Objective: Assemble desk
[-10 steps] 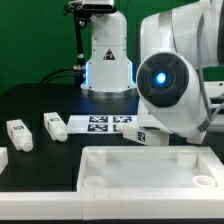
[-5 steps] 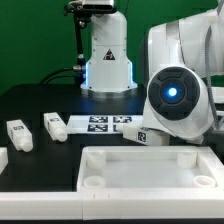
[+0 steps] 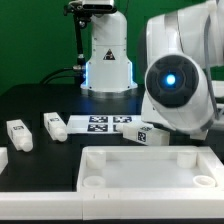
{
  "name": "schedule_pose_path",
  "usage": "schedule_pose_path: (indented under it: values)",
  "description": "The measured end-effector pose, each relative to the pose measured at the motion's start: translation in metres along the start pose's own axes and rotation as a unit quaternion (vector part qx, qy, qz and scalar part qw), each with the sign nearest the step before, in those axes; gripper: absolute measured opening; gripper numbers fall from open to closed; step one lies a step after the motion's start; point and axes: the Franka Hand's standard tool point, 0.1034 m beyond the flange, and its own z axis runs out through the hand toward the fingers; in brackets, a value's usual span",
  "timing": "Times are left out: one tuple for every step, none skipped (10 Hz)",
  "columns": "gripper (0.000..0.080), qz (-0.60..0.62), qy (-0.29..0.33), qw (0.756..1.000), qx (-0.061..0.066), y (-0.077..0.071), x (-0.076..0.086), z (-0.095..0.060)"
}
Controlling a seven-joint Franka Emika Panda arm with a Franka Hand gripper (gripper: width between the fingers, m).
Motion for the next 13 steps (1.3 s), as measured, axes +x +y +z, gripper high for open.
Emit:
schedule_pose_path:
  values:
    - [0.0284, -0.010, 0.019, 1.000, 0.002, -0.002, -0.009, -0.021]
    - [0.0284, -0.014, 0.038, 0.999, 0.010, -0.005, -0.016, -0.040]
    - [0.0284, -0.023, 0.089, 0.996, 0.018, -0.013, -0.017, -0.061]
    - [0.0284, -0.025, 0.134, 0.990, 0.019, -0.013, -0.012, -0.055]
    - [0.0284, -0.024, 0.158, 0.987, 0.019, -0.012, -0.013, -0.049]
    - [0.0284, -0.032, 0.187, 0.982, 0.024, -0.013, -0.010, -0.054]
    - [0.0284, -0.047, 0.226, 0.972, 0.029, -0.008, -0.004, -0.062]
    - [0.0284, -0.062, 0.247, 0.967, 0.017, -0.009, -0.018, -0.082]
    - [0.0284, -0.086, 0.277, 0.957, 0.023, -0.015, -0.037, -0.114]
    - [0.0284, -0.101, 0.305, 0.947, 0.021, -0.018, -0.047, -0.134]
    - [0.0284, -0.067, 0.339, 0.937, 0.038, -0.024, -0.044, -0.129]
    - [0.0284, -0.073, 0.368, 0.926, 0.039, -0.025, -0.043, -0.126]
    - [0.0284, -0.075, 0.389, 0.917, 0.042, -0.025, -0.041, -0.127]
